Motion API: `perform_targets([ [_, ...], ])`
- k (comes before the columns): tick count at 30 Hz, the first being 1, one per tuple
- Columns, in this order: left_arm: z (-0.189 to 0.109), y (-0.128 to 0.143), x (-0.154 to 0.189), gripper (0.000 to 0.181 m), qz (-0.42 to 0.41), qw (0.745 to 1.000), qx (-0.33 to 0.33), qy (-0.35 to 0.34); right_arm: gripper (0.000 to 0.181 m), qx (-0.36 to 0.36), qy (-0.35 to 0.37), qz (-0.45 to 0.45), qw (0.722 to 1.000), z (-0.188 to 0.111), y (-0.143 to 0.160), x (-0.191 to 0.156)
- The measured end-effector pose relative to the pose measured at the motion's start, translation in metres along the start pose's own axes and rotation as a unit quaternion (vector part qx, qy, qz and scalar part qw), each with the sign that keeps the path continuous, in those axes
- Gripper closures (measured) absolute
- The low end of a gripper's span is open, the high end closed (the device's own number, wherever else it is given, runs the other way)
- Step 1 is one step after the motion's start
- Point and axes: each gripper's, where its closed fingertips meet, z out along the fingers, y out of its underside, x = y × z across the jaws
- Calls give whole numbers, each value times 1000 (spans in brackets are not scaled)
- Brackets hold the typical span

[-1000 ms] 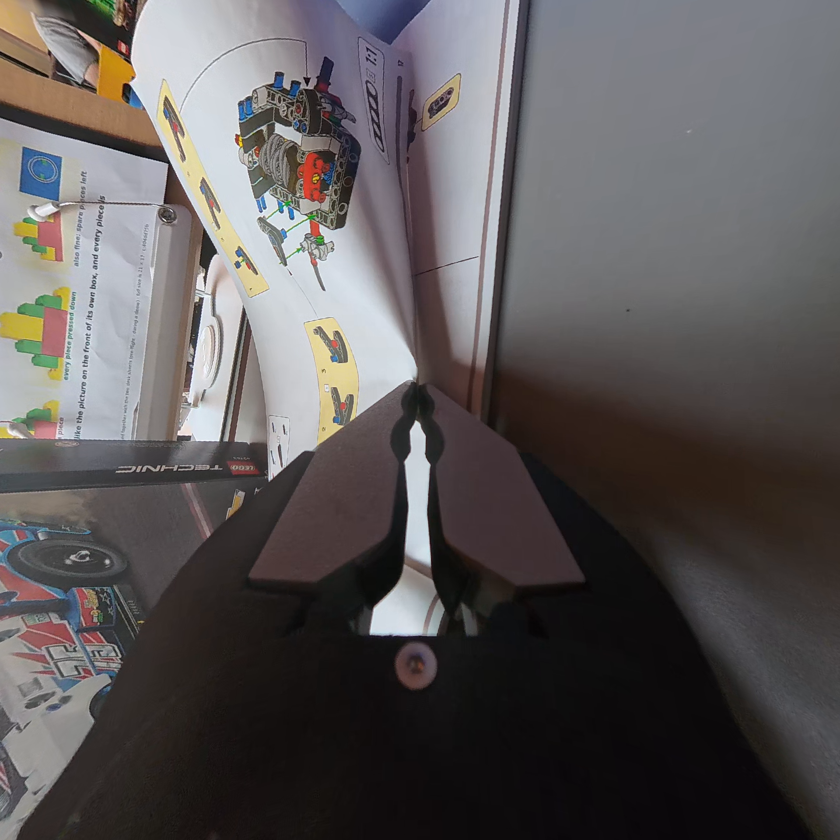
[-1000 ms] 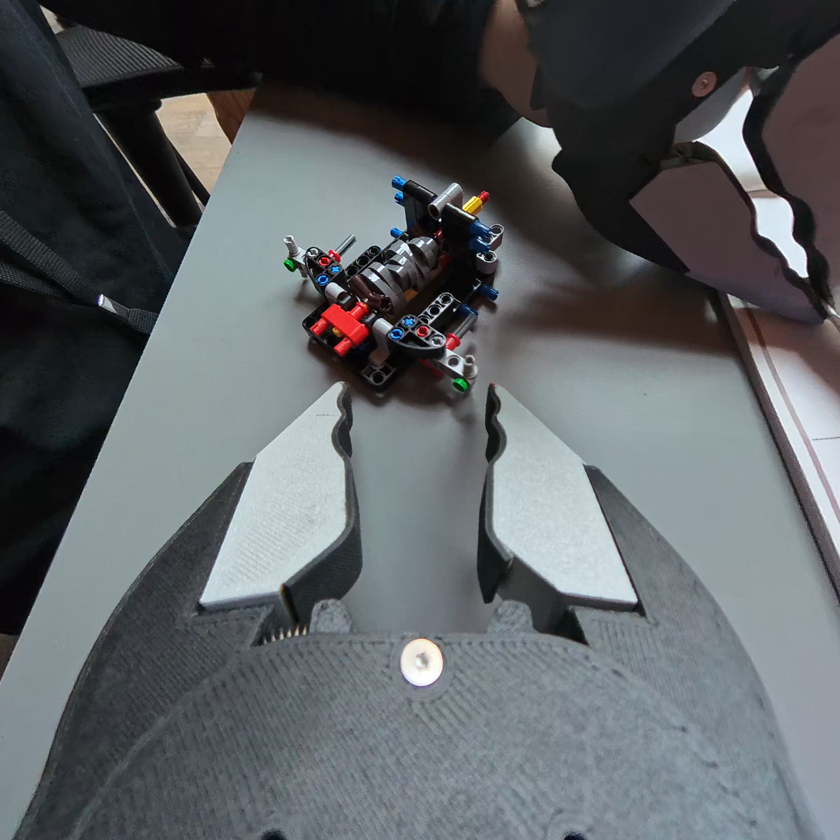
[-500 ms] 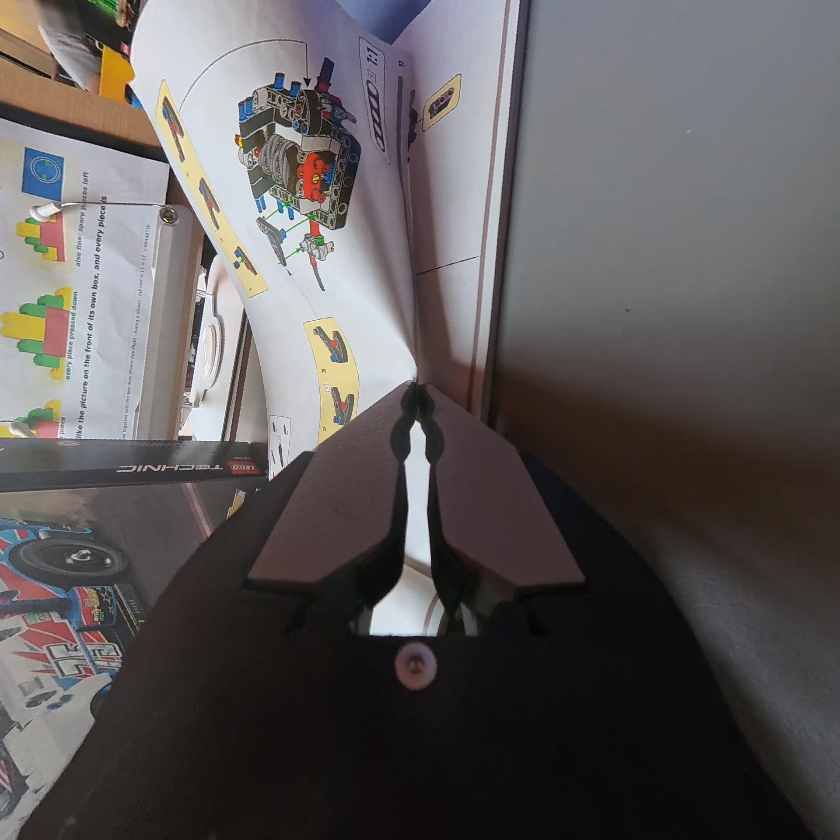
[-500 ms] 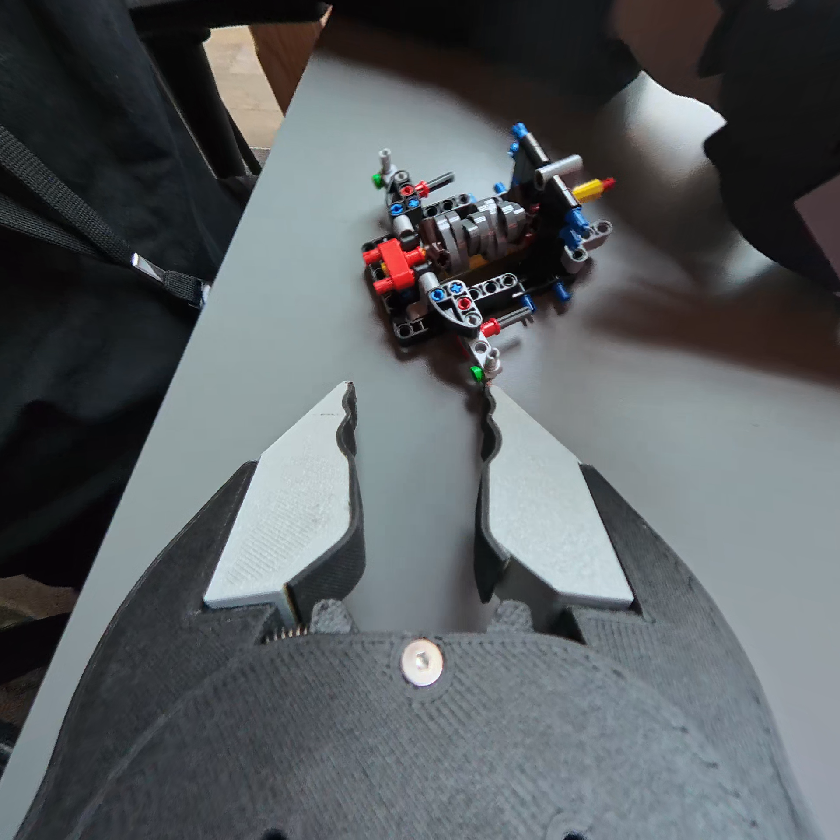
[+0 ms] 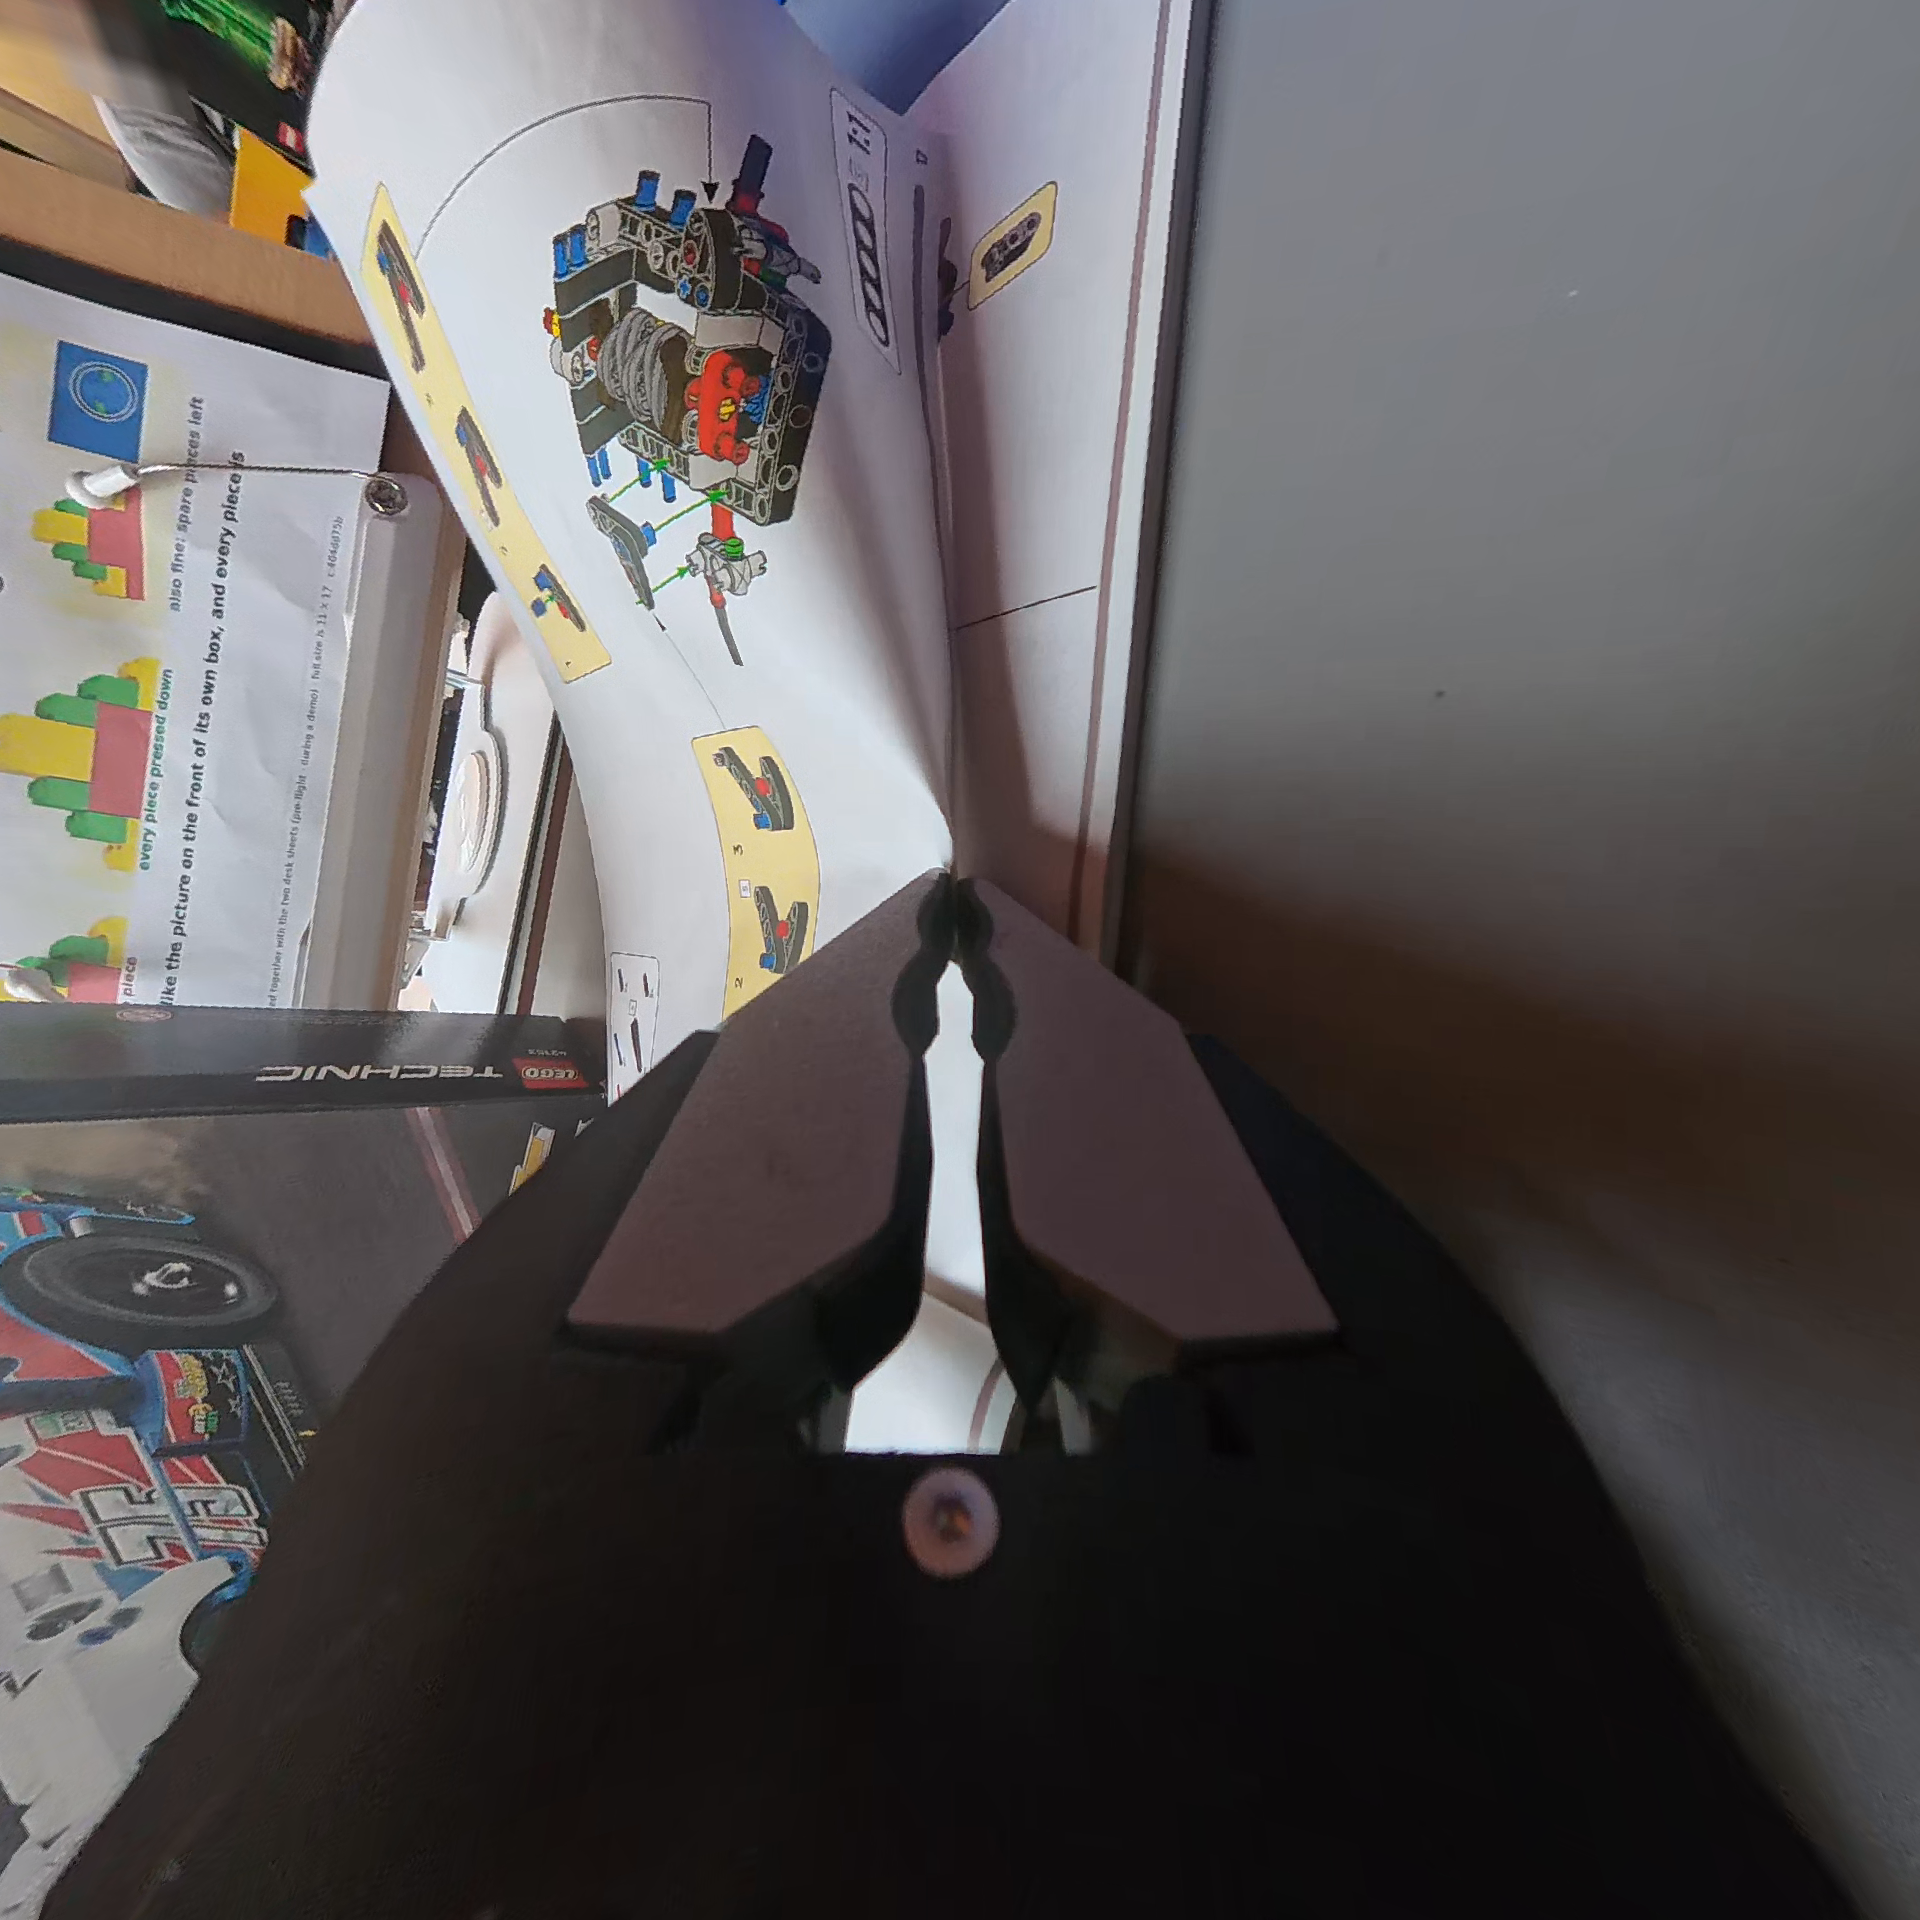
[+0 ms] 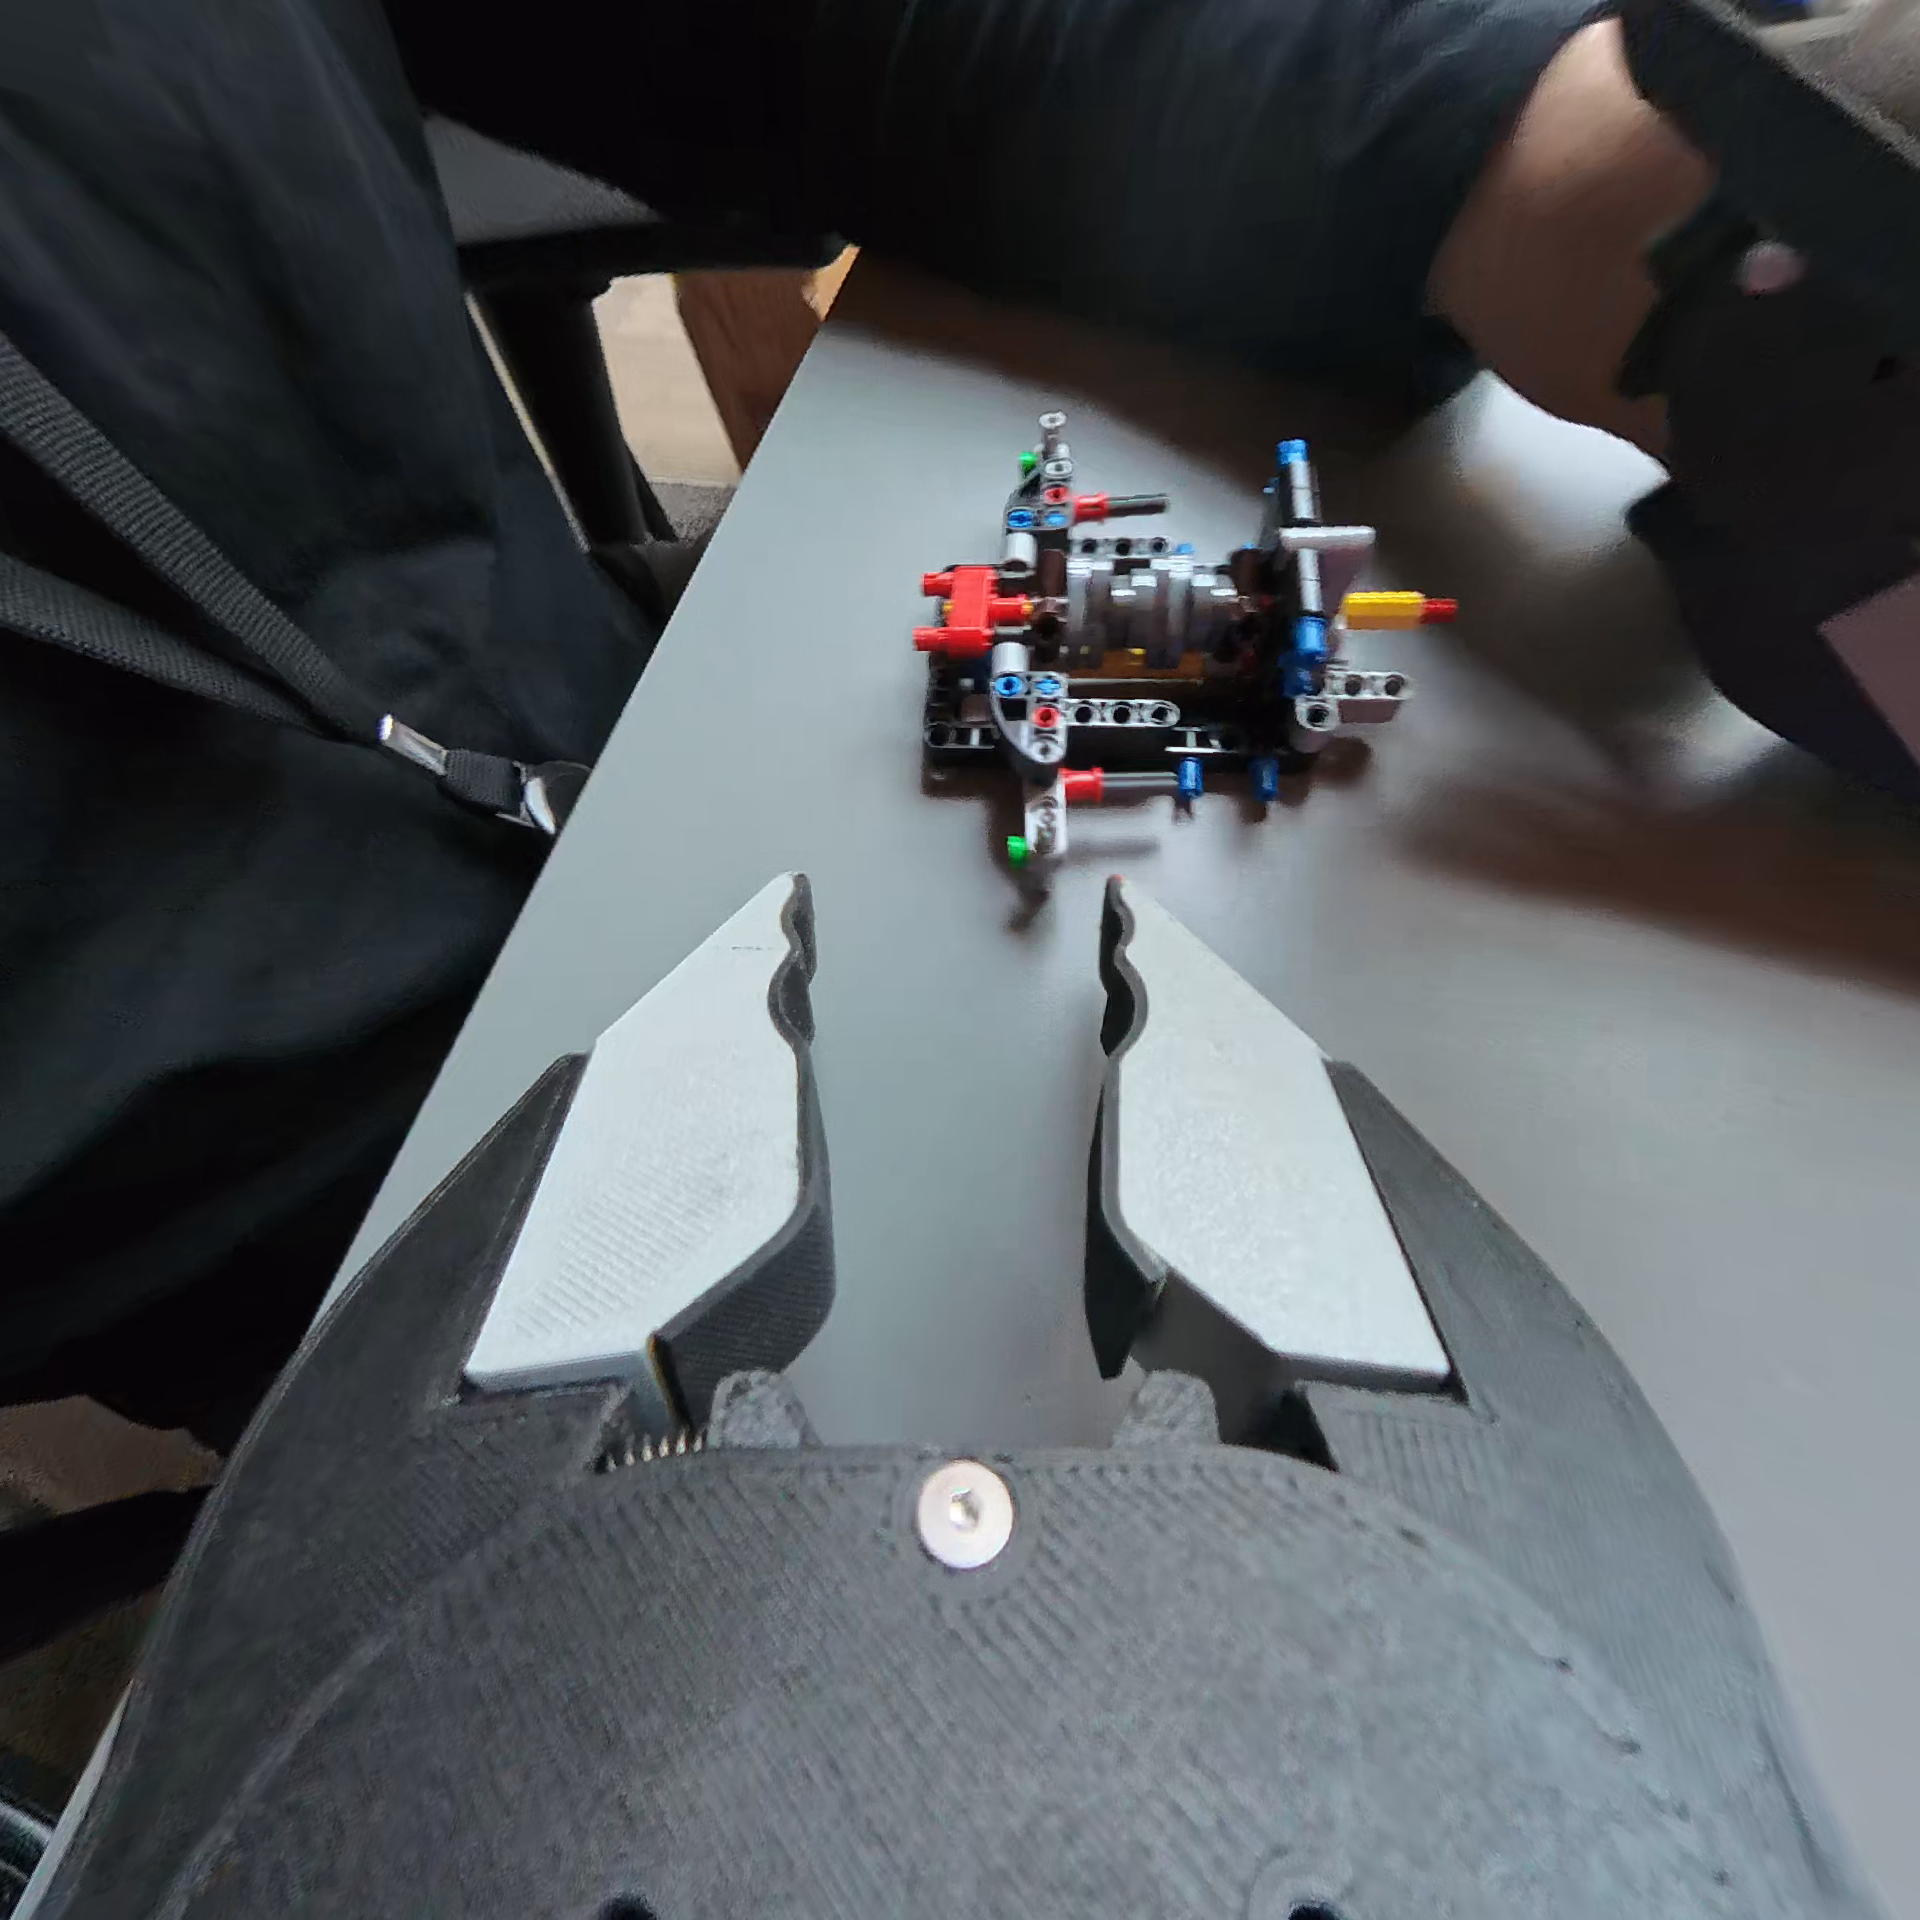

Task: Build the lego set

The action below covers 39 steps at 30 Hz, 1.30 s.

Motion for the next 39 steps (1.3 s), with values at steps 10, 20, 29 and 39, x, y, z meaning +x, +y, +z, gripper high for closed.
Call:
perform_targets([
  [10, 0, 0, 0, 181, 2, 1000, -2, -3, 133, 17, 39, 13, 999, -11, 0, 18],
  [20, 0, 0, 0, 181, -1, 1000, 0, 0, 136, 17, 40, 2, 999, -7, -3, 16],
  [29, 0, 0, 0, 181, -2, 1000, -1, -1, 143, -16, 37, 0, 999, 11, -3, 14],
  [39, 0, 0, 0, 181, -3, 1000, 1, -1, 157, -10, 14, -61, 998, 17, -9, -6],
])
